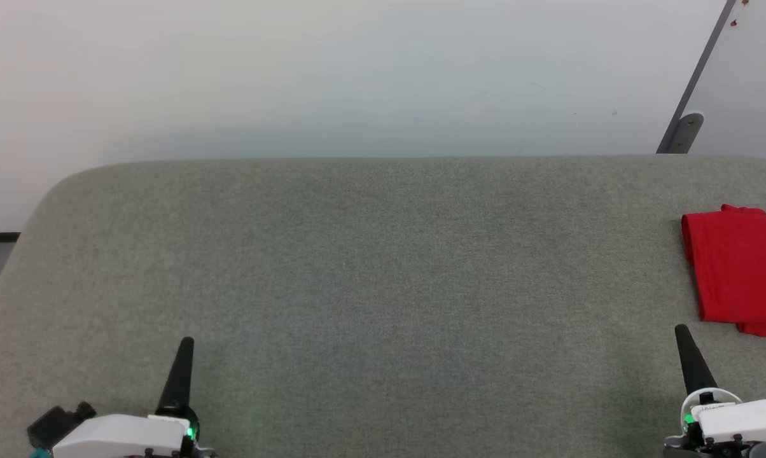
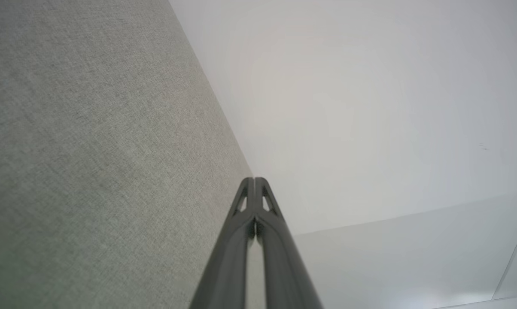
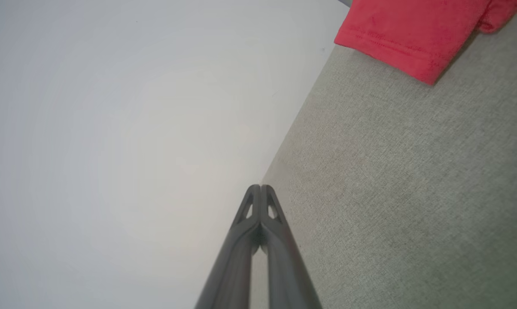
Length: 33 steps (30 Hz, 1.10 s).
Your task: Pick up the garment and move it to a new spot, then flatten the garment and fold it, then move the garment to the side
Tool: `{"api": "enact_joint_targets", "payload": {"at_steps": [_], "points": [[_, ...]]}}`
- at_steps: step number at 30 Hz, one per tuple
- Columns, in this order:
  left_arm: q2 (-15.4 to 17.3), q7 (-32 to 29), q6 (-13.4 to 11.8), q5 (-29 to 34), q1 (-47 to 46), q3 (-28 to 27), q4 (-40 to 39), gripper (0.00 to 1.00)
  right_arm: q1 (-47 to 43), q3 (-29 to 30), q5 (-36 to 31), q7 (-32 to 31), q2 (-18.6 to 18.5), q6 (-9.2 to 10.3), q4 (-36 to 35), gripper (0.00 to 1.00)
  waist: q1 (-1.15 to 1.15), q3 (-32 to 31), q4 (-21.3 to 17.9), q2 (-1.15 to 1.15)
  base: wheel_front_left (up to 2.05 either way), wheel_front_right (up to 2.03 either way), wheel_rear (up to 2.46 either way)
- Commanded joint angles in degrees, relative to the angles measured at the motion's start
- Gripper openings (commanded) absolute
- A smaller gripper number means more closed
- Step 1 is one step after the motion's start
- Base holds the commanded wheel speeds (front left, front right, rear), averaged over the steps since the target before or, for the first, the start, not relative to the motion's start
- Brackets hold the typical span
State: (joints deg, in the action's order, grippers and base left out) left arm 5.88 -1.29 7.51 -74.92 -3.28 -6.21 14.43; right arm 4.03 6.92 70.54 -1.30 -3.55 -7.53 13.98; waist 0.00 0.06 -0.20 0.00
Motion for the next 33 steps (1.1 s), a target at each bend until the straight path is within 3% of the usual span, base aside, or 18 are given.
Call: {"api": "enact_joint_targets", "payload": {"at_steps": [1, 33], "points": [[-0.01, -0.30, -0.02, -1.27, -1.06, -0.24, -0.43, 0.00, 0.73, -0.13, 1.48, -0.38, -0.03, 0.05, -0.37, 0.00, 0.00, 0.00, 0.01, 0.00, 0.00, 0.00, 0.00], [-2.29, -4.09, -0.03, -13.30, -2.60, -0.38, -0.44, 0.00, 2.11, -0.37, 16.57, -4.07, 0.55, 0.07, -0.06, 0.00, 0.00, 0.08, 0.14, 0.00, 0.00, 0.00, 0.00]]}}
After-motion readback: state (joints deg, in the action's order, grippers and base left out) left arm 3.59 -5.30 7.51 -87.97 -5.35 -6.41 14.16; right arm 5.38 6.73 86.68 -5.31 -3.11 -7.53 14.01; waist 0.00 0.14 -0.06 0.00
